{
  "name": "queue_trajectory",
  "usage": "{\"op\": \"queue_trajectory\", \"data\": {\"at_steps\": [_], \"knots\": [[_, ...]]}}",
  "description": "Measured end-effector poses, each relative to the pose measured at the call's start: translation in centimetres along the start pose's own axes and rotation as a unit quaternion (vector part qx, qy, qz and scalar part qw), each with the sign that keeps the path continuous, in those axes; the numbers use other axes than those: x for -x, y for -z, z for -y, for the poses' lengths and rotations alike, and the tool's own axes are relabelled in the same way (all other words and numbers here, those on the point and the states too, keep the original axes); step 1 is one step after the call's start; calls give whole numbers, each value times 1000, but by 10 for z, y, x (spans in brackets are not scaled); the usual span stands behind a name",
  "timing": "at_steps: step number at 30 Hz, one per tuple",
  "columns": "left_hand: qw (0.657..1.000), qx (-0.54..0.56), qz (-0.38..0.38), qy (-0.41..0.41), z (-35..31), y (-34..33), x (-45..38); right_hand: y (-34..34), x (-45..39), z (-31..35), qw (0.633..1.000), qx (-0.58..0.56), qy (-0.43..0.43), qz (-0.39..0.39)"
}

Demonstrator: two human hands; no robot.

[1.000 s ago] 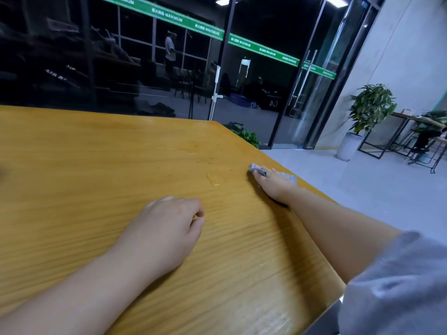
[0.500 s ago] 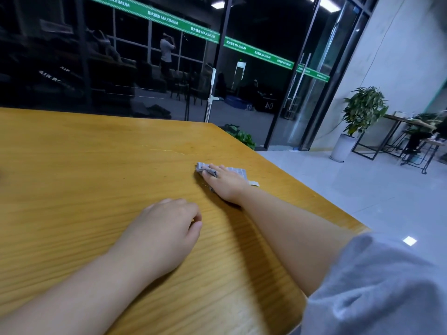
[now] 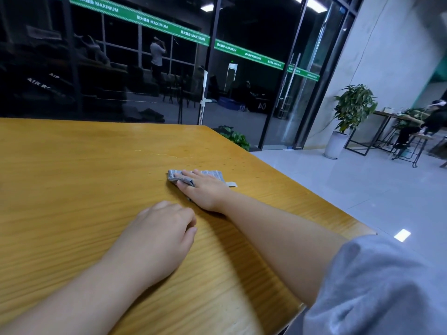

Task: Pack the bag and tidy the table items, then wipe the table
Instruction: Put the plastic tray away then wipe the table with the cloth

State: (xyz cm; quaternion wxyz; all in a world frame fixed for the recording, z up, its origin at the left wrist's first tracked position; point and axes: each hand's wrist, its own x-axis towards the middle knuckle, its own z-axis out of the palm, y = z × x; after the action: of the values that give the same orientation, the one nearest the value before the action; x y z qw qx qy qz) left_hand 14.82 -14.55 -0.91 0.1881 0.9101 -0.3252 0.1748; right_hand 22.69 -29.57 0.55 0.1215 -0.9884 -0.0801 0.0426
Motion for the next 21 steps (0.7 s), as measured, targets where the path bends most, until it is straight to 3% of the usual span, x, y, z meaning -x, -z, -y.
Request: {"op": "queue_trajectory", "data": {"at_steps": [10,21], "knots": [[1000,-13,10,-22,0,8,1,4,51,-30,995,-12,92,36],[1000,-7,10,-18,5,5,5,38,104,-163,993,7,-114,19]]}}
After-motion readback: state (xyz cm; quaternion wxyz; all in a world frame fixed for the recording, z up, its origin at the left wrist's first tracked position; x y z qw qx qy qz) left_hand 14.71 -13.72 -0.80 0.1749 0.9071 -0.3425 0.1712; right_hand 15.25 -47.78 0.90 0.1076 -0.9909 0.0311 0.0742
